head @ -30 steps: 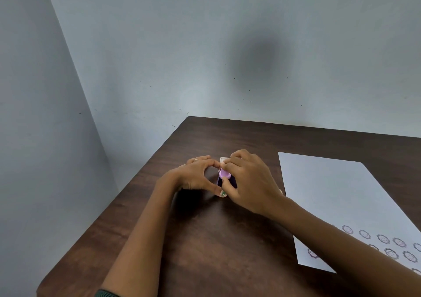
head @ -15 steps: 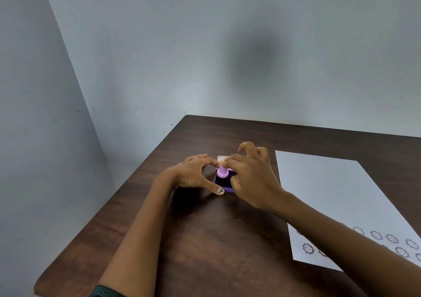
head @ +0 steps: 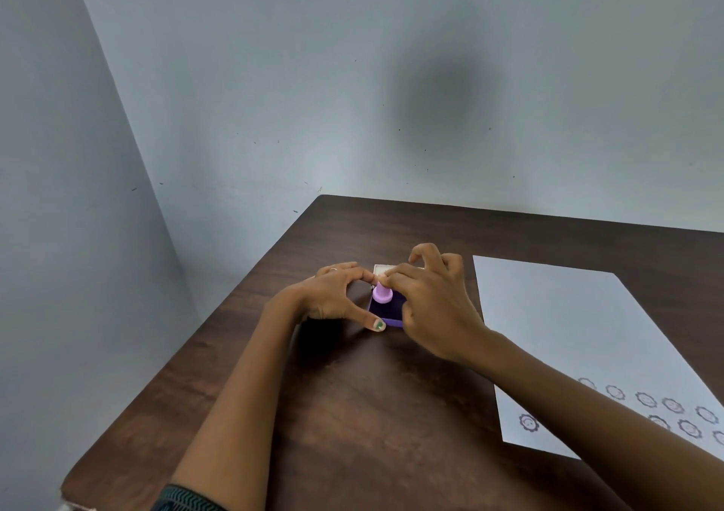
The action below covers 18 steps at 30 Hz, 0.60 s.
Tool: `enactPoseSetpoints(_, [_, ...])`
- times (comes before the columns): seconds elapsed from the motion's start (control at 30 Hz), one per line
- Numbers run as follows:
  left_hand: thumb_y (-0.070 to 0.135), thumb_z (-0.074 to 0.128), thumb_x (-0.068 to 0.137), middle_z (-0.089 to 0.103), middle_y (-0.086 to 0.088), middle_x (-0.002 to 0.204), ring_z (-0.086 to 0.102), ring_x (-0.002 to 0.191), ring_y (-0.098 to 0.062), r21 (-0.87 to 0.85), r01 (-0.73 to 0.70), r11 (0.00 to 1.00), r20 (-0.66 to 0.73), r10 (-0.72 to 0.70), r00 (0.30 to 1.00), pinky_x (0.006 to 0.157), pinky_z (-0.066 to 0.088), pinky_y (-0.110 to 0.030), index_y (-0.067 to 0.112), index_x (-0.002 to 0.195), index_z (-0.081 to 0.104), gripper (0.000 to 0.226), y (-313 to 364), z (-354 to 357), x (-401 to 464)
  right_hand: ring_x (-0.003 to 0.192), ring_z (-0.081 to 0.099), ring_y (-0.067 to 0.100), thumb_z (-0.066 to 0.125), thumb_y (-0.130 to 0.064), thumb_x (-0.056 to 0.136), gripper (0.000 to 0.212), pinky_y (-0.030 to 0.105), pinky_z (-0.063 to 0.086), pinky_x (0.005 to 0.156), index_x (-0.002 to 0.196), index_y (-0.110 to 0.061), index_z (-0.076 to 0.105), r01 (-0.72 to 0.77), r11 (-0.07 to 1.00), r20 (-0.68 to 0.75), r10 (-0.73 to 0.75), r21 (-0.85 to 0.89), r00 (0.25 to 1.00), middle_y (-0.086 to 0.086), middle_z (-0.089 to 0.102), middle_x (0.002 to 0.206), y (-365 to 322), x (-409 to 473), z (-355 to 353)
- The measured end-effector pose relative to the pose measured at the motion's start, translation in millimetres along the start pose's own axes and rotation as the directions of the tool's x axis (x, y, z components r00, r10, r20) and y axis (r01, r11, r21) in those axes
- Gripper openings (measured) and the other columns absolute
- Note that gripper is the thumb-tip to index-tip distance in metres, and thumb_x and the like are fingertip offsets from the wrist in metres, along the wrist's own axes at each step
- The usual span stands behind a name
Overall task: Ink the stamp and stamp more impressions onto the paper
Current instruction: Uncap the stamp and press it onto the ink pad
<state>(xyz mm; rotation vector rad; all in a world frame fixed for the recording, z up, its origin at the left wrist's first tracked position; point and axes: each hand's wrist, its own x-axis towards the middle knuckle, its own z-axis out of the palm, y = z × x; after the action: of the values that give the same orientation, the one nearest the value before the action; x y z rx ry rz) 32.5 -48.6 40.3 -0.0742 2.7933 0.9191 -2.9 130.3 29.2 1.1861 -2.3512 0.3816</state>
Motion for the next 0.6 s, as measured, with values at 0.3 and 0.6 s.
enactPoseSetpoints(0.3, [0.041,0.081,0.066,0.013,0.002,0.158,0.000,0.145,-0.022,-0.015,-0.008,1.000,-0.007,0.008,1.000,0.114,0.012,-0.047,0.040,0.131,0.043,0.075,-3.1,0.8,1.5,0.106,0.044,0.024,0.058,-0.015,0.068,0.037,0.036,0.024,0.078,0.104,-0.015,0.064,-0.014,1.000,-0.018,0.015,0.021,1.000,0.001,0.068,0.108,1.9,-1.9,0.6])
enactPoseSetpoints(0.6, [0.040,0.081,0.066,0.014,0.001,0.158,0.001,0.145,-0.022,-0.016,-0.010,1.000,-0.009,0.010,1.000,0.115,0.013,-0.048,0.039,0.131,0.044,0.075,-2.3,0.8,1.4,0.112,0.039,0.022,0.057,-0.017,0.075,0.037,0.033,0.018,0.080,0.111,-0.016,0.062,-0.059,0.997,-0.008,0.060,0.055,0.998,0.001,0.065,0.116,1.4,-3.4,1.5])
